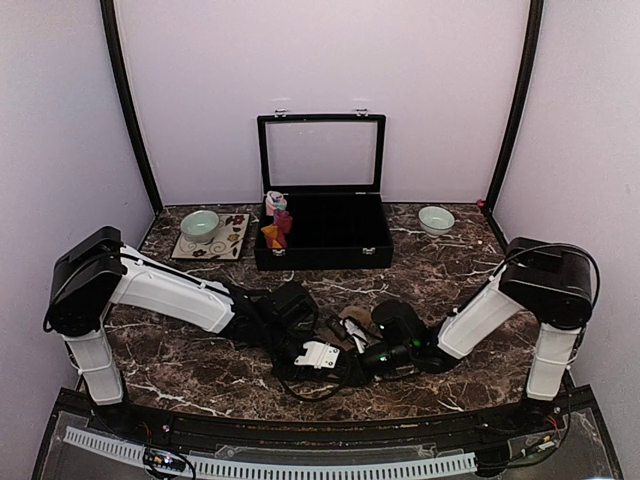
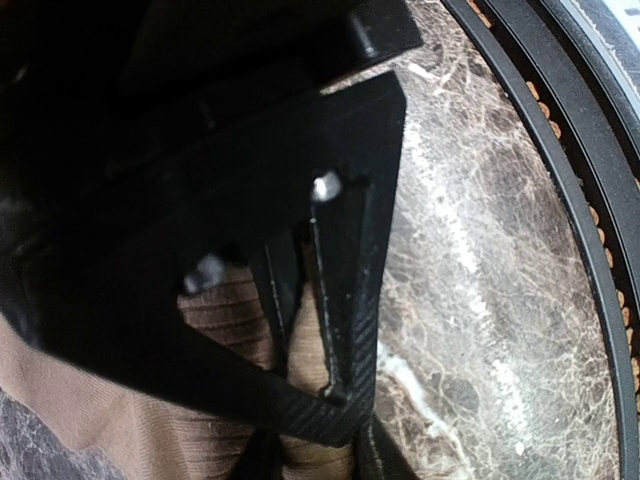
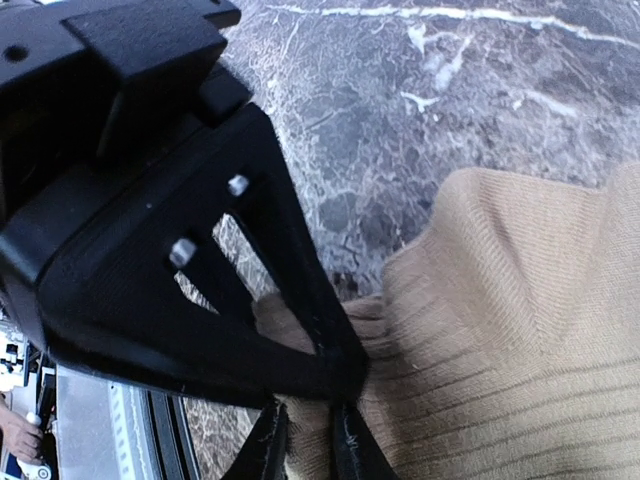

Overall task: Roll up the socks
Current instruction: Roll the sock at the center of the board.

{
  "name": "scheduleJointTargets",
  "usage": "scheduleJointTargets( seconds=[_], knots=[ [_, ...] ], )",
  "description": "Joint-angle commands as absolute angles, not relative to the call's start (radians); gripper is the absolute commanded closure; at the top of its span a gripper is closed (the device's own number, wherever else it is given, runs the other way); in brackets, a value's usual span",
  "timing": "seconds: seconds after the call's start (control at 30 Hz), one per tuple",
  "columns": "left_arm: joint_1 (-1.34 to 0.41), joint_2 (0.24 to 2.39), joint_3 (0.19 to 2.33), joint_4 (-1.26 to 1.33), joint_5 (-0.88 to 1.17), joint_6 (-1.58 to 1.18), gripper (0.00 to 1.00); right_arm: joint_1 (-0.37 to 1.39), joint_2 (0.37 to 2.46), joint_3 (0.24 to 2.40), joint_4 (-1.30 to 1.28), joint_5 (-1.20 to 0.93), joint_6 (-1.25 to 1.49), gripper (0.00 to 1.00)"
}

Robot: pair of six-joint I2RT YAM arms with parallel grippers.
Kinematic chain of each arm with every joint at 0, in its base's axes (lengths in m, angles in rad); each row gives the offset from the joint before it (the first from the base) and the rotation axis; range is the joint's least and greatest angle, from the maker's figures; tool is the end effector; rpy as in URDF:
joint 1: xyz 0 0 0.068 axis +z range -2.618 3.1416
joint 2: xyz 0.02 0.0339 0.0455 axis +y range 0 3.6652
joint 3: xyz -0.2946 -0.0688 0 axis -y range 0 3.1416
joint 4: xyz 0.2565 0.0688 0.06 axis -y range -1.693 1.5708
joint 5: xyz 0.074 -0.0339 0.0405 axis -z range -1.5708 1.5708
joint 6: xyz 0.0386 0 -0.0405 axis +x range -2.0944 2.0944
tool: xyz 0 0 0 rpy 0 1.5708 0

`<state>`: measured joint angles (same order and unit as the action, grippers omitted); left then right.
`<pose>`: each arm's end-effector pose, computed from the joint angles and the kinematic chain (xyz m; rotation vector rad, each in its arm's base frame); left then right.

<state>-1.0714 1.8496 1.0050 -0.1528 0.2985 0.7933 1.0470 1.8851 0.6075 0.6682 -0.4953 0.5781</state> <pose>0.1703 -0.3359 0.1516 2.1341 1.4418 -0.4883 0.1498 0.2960 0.1037 -0.8902 2.3258 1.3641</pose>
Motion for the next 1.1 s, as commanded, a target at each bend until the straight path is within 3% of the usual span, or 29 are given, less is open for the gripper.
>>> scheduleJointTargets(
  seconds=[0.0, 0.07, 0.13, 0.27, 0.3, 0.33, 0.47, 0.57, 0.77, 1.07],
  knots=[
    [-1.078, 1.967, 0.953, -0.294, 0.205, 0.814, 0.83, 1.053, 1.925, 0.553, 0.451, -0.41, 0.571, 0.83],
    [-1.078, 1.96, 0.948, -0.297, 0.2, 0.808, 0.83, 1.053, 1.93, 0.551, 0.458, -0.413, 0.575, 0.84],
    [-1.078, 1.933, 0.937, -0.288, 0.187, 0.798, 0.76, 1.054, 1.944, 0.55, 0.464, -0.418, 0.579, 0.84],
    [-1.077, 1.847, 0.916, -0.279, 0.168, 0.775, 0.39, 1.054, 1.97, 0.54, 0.49, -0.423, 0.595, 0.87],
    [-1.077, 1.826, 0.915, -0.29, 0.172, 0.774, 0.16, 1.054, 1.973, 0.538, 0.495, -0.424, 0.599, 0.88],
    [-1.077, 1.807, 0.911, -0.295, 0.173, 0.773, 0.03, 1.053, 1.975, 0.538, 0.498, -0.426, 0.602, 0.89],
    [-1.076, 1.75, 0.884, -0.313, 0.178, 0.8, 0.01, 1.052, 1.984, 0.544, 0.495, -0.426, 0.608, 0.93],
    [-1.077, 1.716, 0.857, -0.314, 0.219, 0.823, 0.15, 1.048, 1.989, 0.547, 0.491, -0.423, 0.619, 0.95],
    [-1.08, 1.68, 0.819, -0.212, 0.196, 0.824, 0.28, 1.048, 2.004, 0.551, 0.49, -0.424, 0.635, 1.0],
    [-1.098, 1.694, 0.852, -0.138, 0.089, 0.862, 0.29, 1.046, 2.011, 0.57, 0.447, -0.43, 0.63, 1.0]
  ],
)
